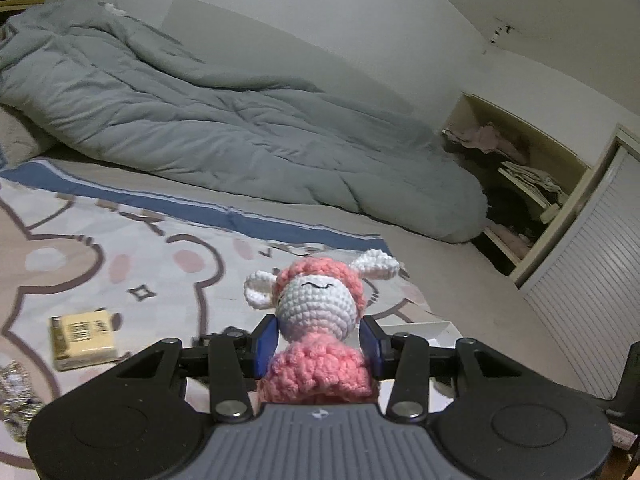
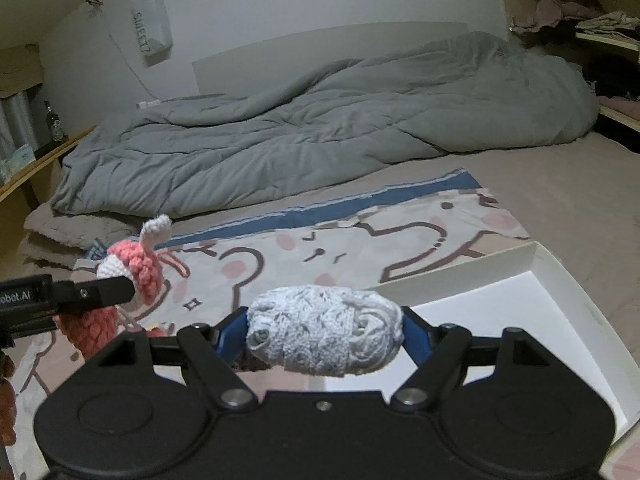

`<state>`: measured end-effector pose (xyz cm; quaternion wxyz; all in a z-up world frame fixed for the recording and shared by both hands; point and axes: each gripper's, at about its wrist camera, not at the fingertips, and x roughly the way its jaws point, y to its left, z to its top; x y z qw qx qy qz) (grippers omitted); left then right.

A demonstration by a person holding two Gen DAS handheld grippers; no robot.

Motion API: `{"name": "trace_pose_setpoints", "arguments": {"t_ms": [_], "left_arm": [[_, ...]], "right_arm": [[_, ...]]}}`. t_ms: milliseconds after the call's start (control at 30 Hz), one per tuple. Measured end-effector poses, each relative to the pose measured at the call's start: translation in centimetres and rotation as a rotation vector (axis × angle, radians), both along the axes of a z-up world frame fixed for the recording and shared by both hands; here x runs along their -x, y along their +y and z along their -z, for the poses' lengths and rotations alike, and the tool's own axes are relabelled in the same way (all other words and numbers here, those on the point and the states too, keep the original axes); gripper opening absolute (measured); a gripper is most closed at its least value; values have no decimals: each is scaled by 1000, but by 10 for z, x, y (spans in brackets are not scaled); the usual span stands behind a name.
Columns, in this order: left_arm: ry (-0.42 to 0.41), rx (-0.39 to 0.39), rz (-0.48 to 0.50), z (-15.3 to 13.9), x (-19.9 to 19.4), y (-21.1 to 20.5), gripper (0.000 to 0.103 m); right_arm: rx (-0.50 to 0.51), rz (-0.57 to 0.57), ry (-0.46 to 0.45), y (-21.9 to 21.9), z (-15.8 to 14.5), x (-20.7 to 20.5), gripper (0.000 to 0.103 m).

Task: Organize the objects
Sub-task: 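Carry the pink doll and yarn ball over the white box with both tools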

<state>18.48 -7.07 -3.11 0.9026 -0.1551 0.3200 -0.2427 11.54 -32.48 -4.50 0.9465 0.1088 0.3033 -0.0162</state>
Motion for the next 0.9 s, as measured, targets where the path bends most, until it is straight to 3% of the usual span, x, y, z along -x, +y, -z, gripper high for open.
{"name": "trace_pose_setpoints", "arguments": {"t_ms": [467, 733, 900], "left_arm": [[-24, -42, 206, 12, -29, -74, 46], [-7, -28, 337, 38, -54, -131, 46], [2, -114, 386, 63, -64, -157, 46]], "right_arm": [[-4, 16, 74, -40, 29, -4, 79], [16, -28, 151, -43, 47, -11, 79], [13, -52, 185, -46, 58, -16, 79]]}}
